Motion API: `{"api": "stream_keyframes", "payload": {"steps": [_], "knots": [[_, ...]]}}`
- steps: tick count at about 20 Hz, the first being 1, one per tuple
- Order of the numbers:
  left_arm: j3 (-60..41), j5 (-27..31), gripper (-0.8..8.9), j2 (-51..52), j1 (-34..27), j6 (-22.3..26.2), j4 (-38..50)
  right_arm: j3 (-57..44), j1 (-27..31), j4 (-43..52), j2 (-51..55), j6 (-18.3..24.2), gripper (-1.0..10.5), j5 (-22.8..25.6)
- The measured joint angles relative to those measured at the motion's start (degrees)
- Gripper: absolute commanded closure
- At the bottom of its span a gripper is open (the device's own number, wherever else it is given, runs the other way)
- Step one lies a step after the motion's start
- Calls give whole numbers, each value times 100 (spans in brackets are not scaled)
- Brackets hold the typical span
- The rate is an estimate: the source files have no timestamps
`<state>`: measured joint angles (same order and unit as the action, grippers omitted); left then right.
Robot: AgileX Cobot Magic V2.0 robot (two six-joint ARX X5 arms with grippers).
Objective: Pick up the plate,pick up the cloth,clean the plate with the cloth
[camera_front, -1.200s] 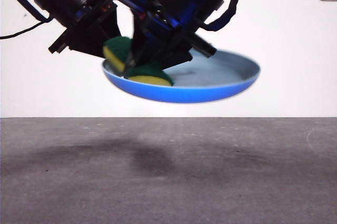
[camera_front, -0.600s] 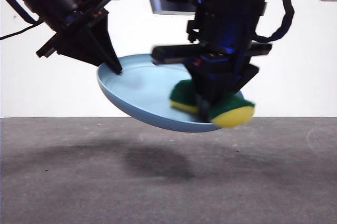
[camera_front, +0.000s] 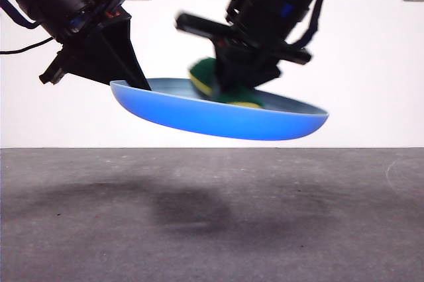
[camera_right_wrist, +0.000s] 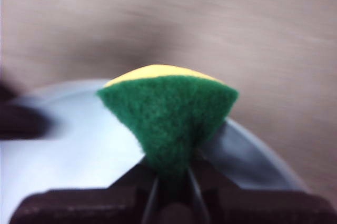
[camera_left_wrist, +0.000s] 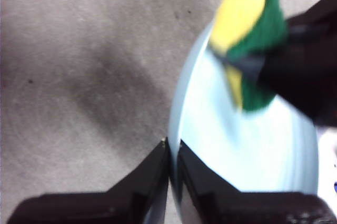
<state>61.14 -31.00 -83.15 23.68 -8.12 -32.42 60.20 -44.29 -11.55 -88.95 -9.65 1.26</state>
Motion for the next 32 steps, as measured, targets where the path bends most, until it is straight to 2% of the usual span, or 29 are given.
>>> {"api": "stream_keyframes", "payload": {"steps": [2, 4, 9, 11, 12, 14, 21, 24, 26, 28, 29, 30, 32], "knots": [[-2, -79, 821, 0, 2, 87, 109, 0, -103, 90, 0, -72, 958, -540], [-9, 17, 821, 0, 20, 175, 343, 4, -245, 42, 7, -109, 959, -828], [-7, 1311, 821, 2, 55, 210, 675, 9, -503, -935, -13, -127, 959, -861], [-7, 1978, 821, 2, 55, 297, 656, 4, -527, -1165, -22, -109, 959, -579], [-4, 2288, 821, 2, 55, 378, 656, 4, -525, -1281, -22, -107, 959, -271], [-4, 2647, 821, 2, 52, 485, 651, 4, -516, -1504, -22, -107, 959, 140], [4, 3091, 821, -658, -55, 662, 734, -2, -520, -1810, 466, -107, 959, 221], [4, 3217, 820, -1108, -116, 686, 929, -2, -520, -2081, 769, -105, 959, 601], [4, 3477, 817, -1340, -127, 691, 1080, -2, -518, -2304, 979, -105, 959, 654], [15, 3499, 811, -1484, -170, 704, 1185, -2, -520, -2470, 1185, -105, 959, 811], [15, 3493, 765, -1510, -197, 704, 1228, -2, -518, -2500, 1287, -105, 959, 957], [15, 3499, 655, -1510, -212, 704, 1279, -2, -518, -2500, 1351, -105, 959, 1073], [17, 3657, 348, -1519, -240, 726, 1421, -2, -496, -2498, 1408, -105, 959, 1102]]}}
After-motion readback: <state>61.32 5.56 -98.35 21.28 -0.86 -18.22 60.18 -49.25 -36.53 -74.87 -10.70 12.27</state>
